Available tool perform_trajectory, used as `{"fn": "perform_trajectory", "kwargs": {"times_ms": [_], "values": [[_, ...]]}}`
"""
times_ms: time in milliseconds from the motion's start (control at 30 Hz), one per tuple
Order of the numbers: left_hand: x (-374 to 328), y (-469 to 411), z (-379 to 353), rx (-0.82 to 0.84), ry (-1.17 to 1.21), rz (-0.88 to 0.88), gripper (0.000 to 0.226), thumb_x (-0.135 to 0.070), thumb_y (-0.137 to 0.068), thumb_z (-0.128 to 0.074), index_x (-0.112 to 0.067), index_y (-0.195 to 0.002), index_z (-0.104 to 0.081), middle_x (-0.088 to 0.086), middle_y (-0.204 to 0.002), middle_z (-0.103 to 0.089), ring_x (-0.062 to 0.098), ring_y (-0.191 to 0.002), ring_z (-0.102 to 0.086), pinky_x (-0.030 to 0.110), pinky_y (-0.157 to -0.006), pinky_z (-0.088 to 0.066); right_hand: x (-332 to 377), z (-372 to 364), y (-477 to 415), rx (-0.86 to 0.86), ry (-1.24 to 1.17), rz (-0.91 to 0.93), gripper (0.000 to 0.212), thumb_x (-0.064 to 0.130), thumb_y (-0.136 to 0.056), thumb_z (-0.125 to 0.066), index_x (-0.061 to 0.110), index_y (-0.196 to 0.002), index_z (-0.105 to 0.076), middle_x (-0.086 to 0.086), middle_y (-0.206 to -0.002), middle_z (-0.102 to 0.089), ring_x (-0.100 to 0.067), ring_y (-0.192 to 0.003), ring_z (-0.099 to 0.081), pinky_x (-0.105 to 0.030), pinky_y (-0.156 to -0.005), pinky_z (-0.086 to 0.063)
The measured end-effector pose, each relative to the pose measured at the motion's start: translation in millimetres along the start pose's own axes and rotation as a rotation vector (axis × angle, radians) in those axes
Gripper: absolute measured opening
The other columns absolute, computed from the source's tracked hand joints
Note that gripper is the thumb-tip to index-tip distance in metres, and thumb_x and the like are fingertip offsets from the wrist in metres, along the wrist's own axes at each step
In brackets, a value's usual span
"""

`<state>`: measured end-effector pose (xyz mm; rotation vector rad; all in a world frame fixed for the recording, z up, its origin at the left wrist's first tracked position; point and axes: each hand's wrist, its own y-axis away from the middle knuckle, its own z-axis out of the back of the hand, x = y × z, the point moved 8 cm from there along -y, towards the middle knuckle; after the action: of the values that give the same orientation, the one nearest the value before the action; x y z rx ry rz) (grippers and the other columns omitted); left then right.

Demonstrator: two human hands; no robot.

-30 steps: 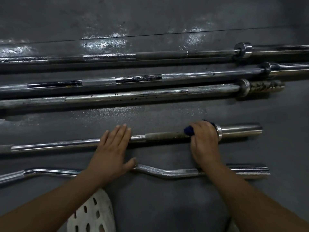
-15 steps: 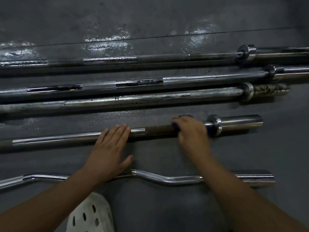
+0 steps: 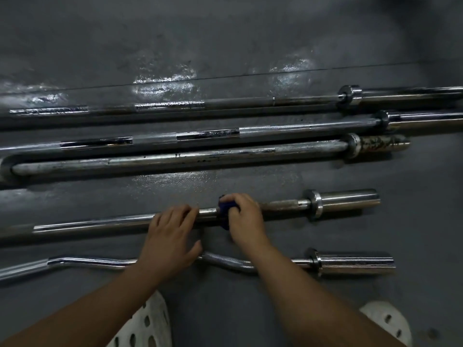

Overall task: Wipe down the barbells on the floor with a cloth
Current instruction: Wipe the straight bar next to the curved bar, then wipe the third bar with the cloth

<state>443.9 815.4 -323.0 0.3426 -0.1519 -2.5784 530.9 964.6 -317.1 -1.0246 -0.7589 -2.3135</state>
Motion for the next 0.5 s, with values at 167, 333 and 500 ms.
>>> {"fn": "perform_trajectory", "kwargs": {"times_ms": [167,333,500], "values": [[-4,15,19,0.06,0.039,-0.007,0.063,-0.053,-0.074,-0.049,-0.015,-0.122,-0.064,0.004,-0.11,-0.064,0.028,-0.092,-0.065,0.036,-0.079,-0.054,8,48,20,0.0,-0.318,-0.158,0.039,-0.007,-0.089,-0.039,0.021,-0.098,-0.065,0.011,-0.086,-0.066,0.001,-0.071,-0.06,-0.007,-0.056,-0.043],[-29,17,87,-0.104,-0.056,-0.046,0.075,-0.056,-0.077,-0.047,-0.012,-0.138,-0.054,0.013,-0.143,-0.053,0.034,-0.128,-0.051,0.052,-0.105,-0.043,26,108,48,-0.162,-0.217,0.052,0.038,-0.003,-0.088,-0.041,0.026,-0.093,-0.065,-0.002,-0.105,-0.063,-0.004,-0.08,-0.064,-0.028,-0.072,-0.054],[-104,23,164,-0.241,-0.131,-0.11,0.08,-0.061,-0.081,-0.041,-0.018,-0.149,-0.041,0.007,-0.157,-0.036,0.029,-0.143,-0.034,0.05,-0.116,-0.027,69,176,86,-0.227,-0.103,0.308,0.039,0.014,-0.081,-0.037,0.036,-0.102,-0.061,0.021,-0.106,-0.052,-0.024,-0.096,-0.062,-0.049,-0.081,-0.055]]}}
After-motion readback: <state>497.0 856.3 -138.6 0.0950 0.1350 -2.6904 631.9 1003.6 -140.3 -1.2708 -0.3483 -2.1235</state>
